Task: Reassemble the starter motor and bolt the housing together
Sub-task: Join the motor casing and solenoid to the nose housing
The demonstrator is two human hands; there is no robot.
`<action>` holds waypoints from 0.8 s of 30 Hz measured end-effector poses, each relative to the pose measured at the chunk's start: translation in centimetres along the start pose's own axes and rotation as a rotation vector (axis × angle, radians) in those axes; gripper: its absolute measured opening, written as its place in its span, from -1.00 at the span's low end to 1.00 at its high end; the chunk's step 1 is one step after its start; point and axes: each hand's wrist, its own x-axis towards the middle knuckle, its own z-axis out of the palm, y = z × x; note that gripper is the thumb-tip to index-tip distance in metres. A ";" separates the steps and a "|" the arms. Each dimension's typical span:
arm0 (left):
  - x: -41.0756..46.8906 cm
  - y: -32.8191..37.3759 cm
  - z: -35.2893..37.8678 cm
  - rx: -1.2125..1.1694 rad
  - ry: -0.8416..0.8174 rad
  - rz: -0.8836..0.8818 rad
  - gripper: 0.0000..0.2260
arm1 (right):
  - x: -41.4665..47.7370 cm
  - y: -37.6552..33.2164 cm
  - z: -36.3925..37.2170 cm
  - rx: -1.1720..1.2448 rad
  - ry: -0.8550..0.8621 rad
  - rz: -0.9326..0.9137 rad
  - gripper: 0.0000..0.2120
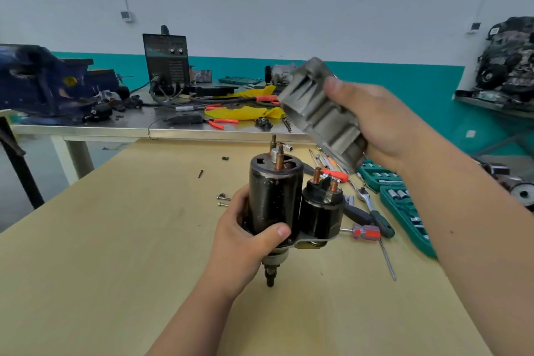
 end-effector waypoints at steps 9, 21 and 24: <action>0.0 -0.2 -0.3 0.062 -0.002 0.002 -0.45 | -1.8 3.6 -0.2 0.529 0.098 0.099 -0.54; -0.2 0.0 -0.8 0.104 0.025 0.040 -0.59 | -8.1 12.0 2.9 -0.790 0.029 0.545 -0.33; -0.1 0.2 -1.1 0.122 0.033 0.030 -0.57 | -8.7 12.9 4.0 -1.104 -0.009 0.468 -0.10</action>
